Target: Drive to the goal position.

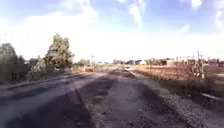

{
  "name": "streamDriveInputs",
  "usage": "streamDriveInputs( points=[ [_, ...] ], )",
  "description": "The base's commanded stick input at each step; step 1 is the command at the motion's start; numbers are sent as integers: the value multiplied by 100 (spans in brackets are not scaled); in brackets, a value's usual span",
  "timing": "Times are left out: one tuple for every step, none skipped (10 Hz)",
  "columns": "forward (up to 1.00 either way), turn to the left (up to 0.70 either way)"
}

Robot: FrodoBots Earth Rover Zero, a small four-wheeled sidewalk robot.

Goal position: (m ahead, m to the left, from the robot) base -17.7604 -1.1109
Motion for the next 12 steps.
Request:
streamDriveInputs(
  points=[
    [0, 100],
    [0, 100],
    [0, 100],
    [0, 100],
    [0, 100],
    [0, 100],
    [0, 100],
    [0, 100],
    [0, 100],
    [0, 100],
    [0, 100],
    [0, 100]
  ],
)
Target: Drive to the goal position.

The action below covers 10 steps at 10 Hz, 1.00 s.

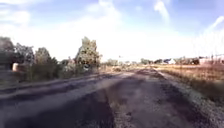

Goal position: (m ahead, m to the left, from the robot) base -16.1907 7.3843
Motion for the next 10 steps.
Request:
streamDriveInputs(
  points=[
    [0, 100],
    [0, 100],
    [0, 100],
    [0, 100],
    [0, 100],
    [0, 100],
    [0, 100],
    [0, 100],
    [0, 100],
    [0, 100]
  ],
)
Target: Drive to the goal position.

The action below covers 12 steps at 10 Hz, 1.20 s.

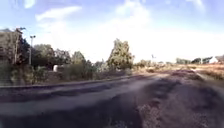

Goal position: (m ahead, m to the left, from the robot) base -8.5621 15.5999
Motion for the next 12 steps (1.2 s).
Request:
streamDriveInputs(
  points=[
    [0, 100],
    [0, 100],
    [0, 100],
    [0, 100],
    [0, 100],
    [0, 100],
    [0, 100],
    [0, 100],
    [0, 100],
    [0, 100],
    [0, 100],
    [0, 100]
  ],
)
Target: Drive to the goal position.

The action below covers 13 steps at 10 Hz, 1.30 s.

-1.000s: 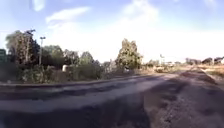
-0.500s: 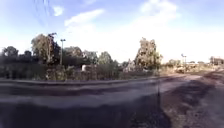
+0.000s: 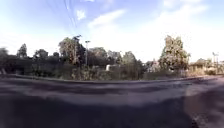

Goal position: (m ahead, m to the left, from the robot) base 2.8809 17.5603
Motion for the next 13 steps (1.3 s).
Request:
streamDriveInputs(
  points=[
    [0, 100],
    [0, 100],
    [0, 100],
    [0, 100],
    [0, 100],
    [0, 100],
    [0, 100],
    [0, 100],
    [0, 100],
    [0, 100],
    [0, 100],
    [0, 100],
    [0, 100]
  ],
)
